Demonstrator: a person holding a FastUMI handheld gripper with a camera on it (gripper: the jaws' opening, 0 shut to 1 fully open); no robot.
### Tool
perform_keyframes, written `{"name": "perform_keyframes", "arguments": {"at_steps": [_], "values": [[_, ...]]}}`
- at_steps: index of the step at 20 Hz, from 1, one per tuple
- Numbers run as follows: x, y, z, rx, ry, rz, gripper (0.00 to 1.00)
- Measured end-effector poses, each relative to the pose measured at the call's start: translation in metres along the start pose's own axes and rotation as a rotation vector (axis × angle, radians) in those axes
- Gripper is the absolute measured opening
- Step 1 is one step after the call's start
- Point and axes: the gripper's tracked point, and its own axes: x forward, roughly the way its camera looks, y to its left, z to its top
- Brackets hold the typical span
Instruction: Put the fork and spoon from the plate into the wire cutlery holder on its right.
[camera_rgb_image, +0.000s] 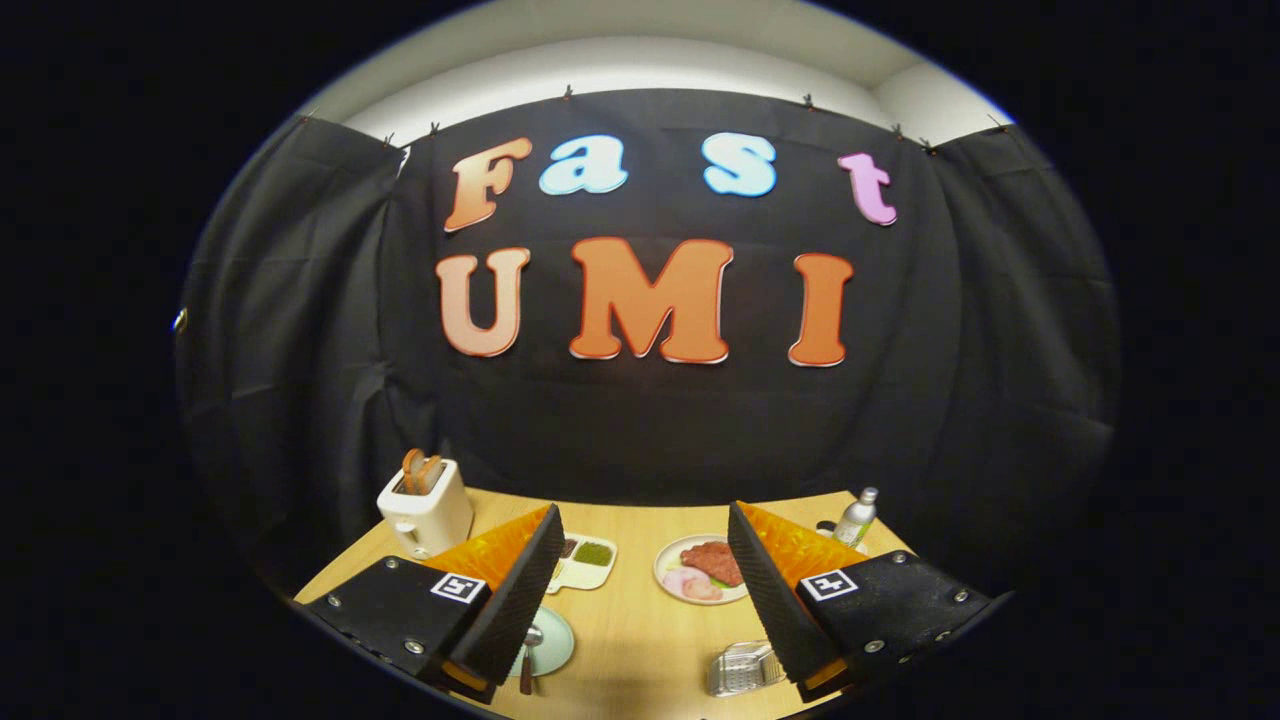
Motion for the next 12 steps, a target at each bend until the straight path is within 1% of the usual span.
{"name": "perform_keyframes", "arguments": {"at_steps": [3, 7, 9, 12], "values": [[0.013, 0.038, -0.028, -0.014, 0.11, 0.087, 0.99], [0.026, 0.079, -0.076, -0.031, 0.275, 0.182, 0.99], [0.03, 0.095, -0.098, -0.049, 0.352, 0.226, 0.97], [0.038, 0.112, -0.133, -0.071, 0.47, 0.27, 0.96]]}}
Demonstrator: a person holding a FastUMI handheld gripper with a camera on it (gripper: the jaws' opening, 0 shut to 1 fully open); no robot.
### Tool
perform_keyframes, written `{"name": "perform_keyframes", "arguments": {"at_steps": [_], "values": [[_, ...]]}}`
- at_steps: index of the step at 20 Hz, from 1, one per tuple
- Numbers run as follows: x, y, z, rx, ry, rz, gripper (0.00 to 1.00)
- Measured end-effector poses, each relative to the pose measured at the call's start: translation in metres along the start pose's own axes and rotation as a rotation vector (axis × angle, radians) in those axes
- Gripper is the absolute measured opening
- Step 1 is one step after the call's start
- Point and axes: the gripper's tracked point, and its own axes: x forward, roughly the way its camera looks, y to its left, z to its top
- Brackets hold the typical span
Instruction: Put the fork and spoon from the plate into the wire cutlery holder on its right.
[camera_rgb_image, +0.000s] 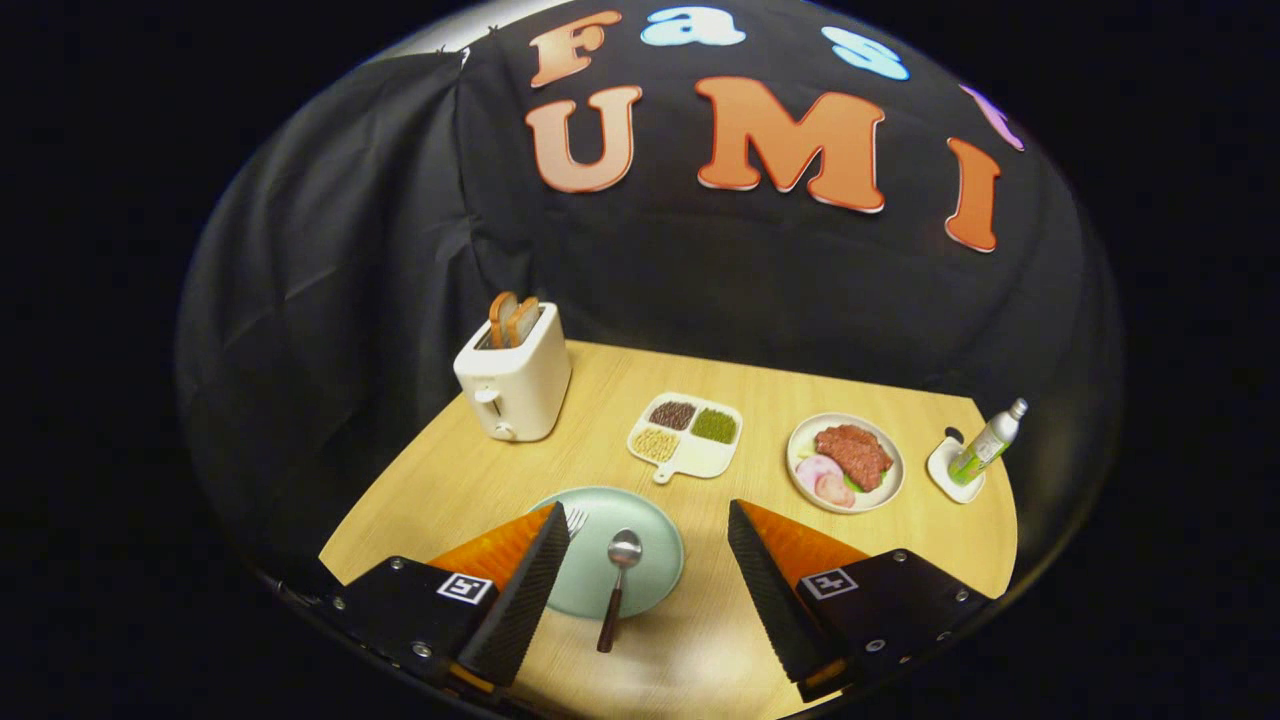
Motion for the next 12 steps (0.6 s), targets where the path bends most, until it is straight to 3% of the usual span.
{"name": "perform_keyframes", "arguments": {"at_steps": [6, 12], "values": [[0.05, 0.024, -0.057, -0.033, 0.264, 0.089, 0.89], [0.082, 0.027, -0.109, -0.079, 0.515, 0.111, 0.81]]}}
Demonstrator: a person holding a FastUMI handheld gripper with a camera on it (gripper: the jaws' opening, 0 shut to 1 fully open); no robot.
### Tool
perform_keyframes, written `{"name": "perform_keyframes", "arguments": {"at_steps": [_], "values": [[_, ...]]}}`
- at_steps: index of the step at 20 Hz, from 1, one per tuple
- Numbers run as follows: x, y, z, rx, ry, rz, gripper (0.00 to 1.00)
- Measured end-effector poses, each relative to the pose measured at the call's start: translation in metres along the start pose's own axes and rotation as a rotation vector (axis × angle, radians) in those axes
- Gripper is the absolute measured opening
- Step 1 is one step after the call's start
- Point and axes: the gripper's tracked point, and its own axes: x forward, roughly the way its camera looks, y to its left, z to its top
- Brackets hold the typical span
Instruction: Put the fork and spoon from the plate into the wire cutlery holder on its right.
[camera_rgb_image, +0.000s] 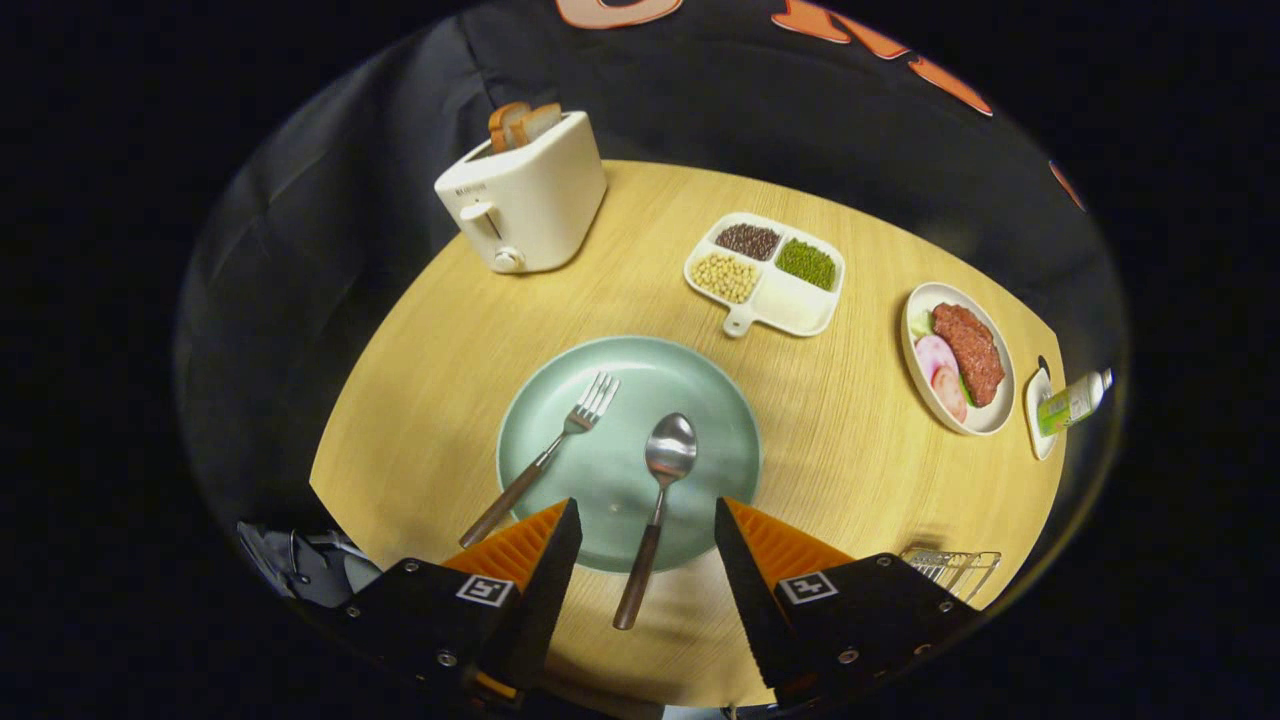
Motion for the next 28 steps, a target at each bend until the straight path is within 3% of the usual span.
{"name": "perform_keyframes", "arguments": {"at_steps": [7, 12, 19, 28], "values": [[0.051, -0.006, -0.032, -0.004, 0.226, -0.03, 0.6], [0.067, -0.007, -0.047, 0.024, 0.299, -0.044, 0.34], [0.069, -0.009, -0.045, 0.086, 0.326, -0.05, 0.11], [0.055, -0.01, -0.036, 0.141, 0.241, -0.037, 0.05]]}}
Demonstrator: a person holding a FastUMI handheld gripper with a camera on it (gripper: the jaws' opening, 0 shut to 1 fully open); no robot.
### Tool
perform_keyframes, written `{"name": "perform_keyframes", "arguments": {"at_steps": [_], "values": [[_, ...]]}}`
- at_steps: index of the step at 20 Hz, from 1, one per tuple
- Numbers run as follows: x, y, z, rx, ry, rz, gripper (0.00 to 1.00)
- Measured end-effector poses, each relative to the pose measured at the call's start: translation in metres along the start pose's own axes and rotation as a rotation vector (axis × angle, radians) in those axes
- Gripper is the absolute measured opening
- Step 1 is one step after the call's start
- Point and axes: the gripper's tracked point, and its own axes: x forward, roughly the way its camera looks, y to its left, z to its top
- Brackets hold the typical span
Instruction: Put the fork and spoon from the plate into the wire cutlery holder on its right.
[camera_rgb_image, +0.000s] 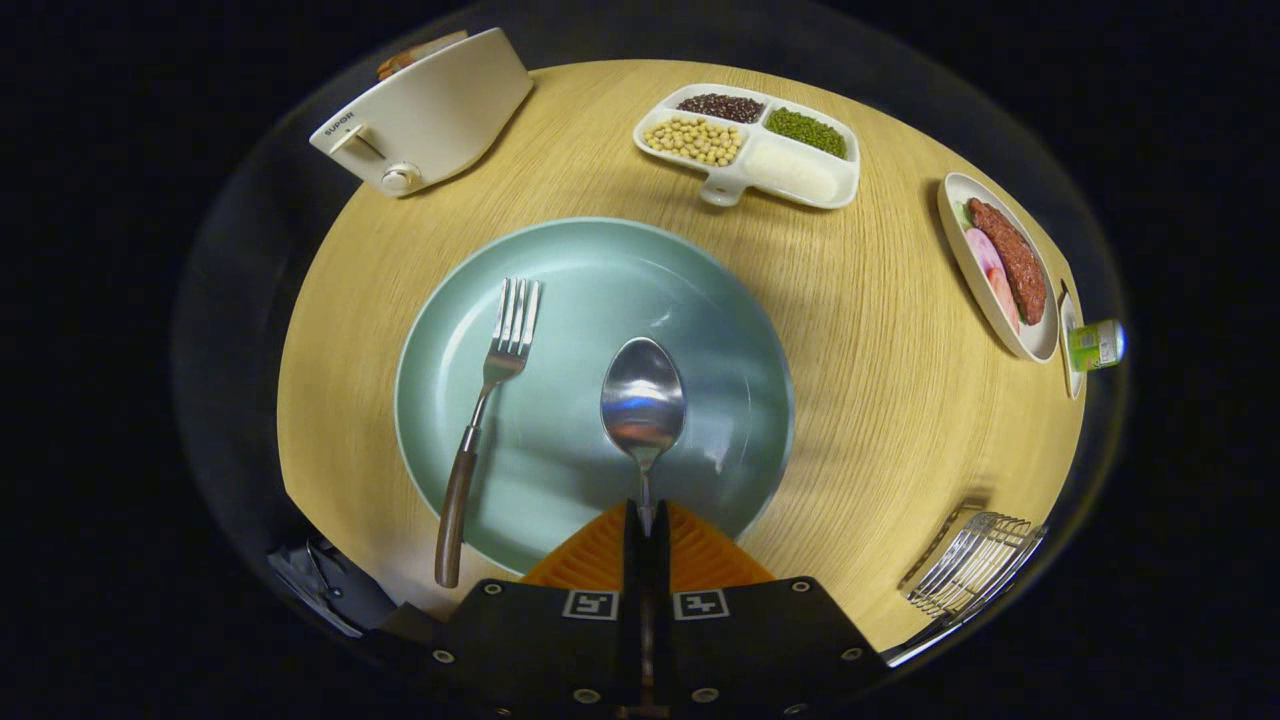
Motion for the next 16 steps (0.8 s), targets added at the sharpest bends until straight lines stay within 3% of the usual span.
{"name": "perform_keyframes", "arguments": {"at_steps": [16], "values": [[-0.051, 0.001, 0.001, 0.195, -0.182, 0.139, 0.06]]}}
